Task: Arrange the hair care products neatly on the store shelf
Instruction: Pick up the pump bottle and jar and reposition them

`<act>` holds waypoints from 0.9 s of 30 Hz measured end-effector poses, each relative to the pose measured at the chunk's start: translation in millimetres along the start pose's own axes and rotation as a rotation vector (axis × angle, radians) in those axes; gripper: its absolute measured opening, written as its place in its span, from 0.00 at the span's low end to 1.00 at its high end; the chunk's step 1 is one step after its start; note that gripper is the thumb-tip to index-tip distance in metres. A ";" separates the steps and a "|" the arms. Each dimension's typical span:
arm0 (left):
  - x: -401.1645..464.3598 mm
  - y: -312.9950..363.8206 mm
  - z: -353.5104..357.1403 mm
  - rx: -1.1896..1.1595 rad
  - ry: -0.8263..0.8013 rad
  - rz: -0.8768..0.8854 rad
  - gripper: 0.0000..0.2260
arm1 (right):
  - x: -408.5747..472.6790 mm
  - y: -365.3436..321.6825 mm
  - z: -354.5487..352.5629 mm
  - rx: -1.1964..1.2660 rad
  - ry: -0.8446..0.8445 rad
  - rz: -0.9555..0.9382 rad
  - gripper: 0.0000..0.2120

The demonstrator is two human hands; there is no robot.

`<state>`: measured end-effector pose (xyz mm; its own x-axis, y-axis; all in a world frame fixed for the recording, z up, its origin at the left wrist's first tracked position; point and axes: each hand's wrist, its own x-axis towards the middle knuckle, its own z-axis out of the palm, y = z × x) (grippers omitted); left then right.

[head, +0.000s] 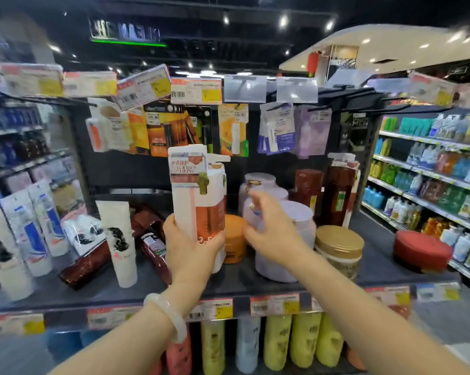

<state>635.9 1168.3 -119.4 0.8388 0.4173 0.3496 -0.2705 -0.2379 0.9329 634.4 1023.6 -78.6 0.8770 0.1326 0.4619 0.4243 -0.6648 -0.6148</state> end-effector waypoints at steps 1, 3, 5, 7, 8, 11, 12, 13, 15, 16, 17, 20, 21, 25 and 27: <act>1.3 0.3 -4.1 -0.001 0.012 0.002 0.36 | 6.4 -2.3 15.5 0.007 -0.063 0.093 0.30; 5.8 -0.6 -12.2 0.005 0.044 0.008 0.36 | 16.9 -3.7 43.5 -0.014 -0.148 0.243 0.32; 11.3 -2.9 -18.2 0.003 0.068 0.007 0.36 | 25.0 -3.8 63.6 -0.057 -0.139 0.311 0.33; 17.9 -7.5 -24.4 -0.014 0.082 0.012 0.37 | 34.2 -0.8 81.1 -0.155 -0.064 0.358 0.38; 20.3 -9.1 -26.9 -0.024 0.082 0.017 0.38 | 38.6 1.4 87.5 -0.205 -0.038 0.378 0.41; 24.8 -10.7 -33.0 -0.030 0.074 0.027 0.38 | 49.7 2.8 100.9 -0.258 0.006 0.429 0.43; 25.9 -10.7 -34.5 -0.032 0.070 0.031 0.37 | 51.9 3.0 104.3 -0.250 0.022 0.442 0.43; 27.0 -10.4 -35.6 -0.033 0.065 0.035 0.37 | 52.7 3.5 107.1 -0.257 0.042 0.448 0.42; 29.1 -10.5 -37.0 -0.041 0.057 0.038 0.37 | 51.4 5.0 110.9 -0.319 0.066 0.441 0.43; 30.0 -11.1 -37.5 -0.048 0.052 0.037 0.37 | 49.9 6.4 112.2 -0.347 0.080 0.434 0.43; 30.9 -11.4 -38.1 -0.054 0.046 0.037 0.38 | 48.3 7.3 112.8 -0.359 0.093 0.435 0.43; 34.3 -13.9 -40.1 -0.052 0.034 0.045 0.39 | 42.4 7.9 112.5 -0.388 0.118 0.416 0.43; 35.4 -14.7 -40.8 -0.050 0.028 0.048 0.39 | 40.4 7.0 111.5 -0.403 0.115 0.413 0.44; 38.5 -18.7 -42.0 -0.070 -0.002 0.040 0.39 | 41.8 3.8 108.2 -0.381 0.064 0.514 0.51; 38.7 -18.7 -42.6 -0.085 -0.009 0.030 0.39 | 47.1 2.0 109.0 -0.352 0.020 0.575 0.52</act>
<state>653.3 1226.2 -119.6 0.8340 0.4031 0.3768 -0.3339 -0.1750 0.9262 701.1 1108.6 -127.7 0.9354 -0.3259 0.1372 -0.2110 -0.8259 -0.5229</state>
